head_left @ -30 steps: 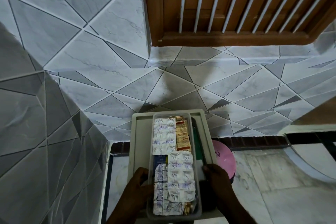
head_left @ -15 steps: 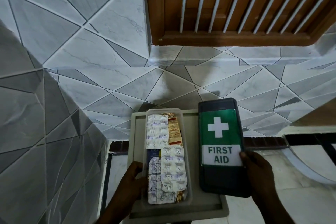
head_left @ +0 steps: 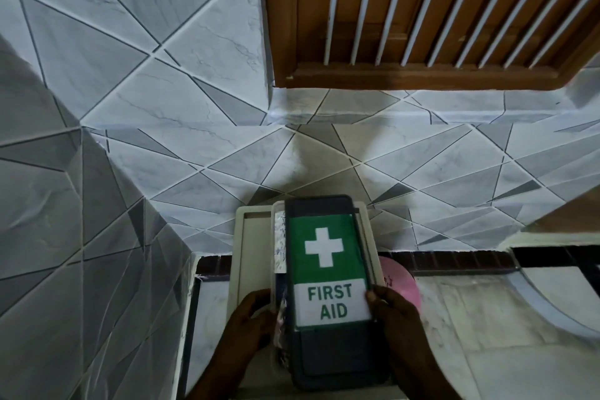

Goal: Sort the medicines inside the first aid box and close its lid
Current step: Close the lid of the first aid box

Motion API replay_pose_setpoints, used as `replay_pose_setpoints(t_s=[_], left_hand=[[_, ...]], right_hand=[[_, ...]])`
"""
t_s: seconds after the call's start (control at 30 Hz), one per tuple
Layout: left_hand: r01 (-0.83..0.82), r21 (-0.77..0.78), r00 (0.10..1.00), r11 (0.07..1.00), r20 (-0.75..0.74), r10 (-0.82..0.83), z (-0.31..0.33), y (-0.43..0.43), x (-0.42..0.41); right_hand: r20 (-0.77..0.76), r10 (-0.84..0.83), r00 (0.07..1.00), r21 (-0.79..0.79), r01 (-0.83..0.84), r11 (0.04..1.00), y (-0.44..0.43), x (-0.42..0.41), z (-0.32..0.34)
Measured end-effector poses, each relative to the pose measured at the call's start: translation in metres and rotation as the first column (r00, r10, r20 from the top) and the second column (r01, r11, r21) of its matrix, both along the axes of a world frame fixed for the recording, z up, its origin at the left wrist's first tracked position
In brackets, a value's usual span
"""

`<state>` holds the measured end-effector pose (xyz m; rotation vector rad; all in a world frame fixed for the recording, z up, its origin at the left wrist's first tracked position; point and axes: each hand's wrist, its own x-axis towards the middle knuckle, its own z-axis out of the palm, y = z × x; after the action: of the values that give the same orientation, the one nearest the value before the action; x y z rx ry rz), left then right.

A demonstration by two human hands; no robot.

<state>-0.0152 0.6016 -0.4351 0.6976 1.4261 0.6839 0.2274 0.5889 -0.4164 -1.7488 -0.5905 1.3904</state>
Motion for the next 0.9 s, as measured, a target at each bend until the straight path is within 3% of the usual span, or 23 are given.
replay_pose_setpoints(t_s=[0.3, 0.57, 0.9], left_hand=[[-0.038, 0.06, 0.999, 0.997, 0.001, 0.038, 0.005, -0.003, 0.002], [-0.048, 0.007, 0.996, 0.999, 0.074, 0.048, 0.0, -0.012, -0.006], [-0.018, -0.016, 0.989, 1.0, 0.145, 0.02, -0.011, -0.017, -0.02]], right_hand=[[0.181, -0.015, 0.983, 0.049, 0.006, 0.999, 0.001, -0.029, -0.016], [0.252, -0.03, 0.967, 0.114, 0.001, 0.993, -0.002, -0.033, -0.027], [0.174, -0.062, 0.983, 0.174, 0.031, 0.984, -0.003, -0.035, -0.028]])
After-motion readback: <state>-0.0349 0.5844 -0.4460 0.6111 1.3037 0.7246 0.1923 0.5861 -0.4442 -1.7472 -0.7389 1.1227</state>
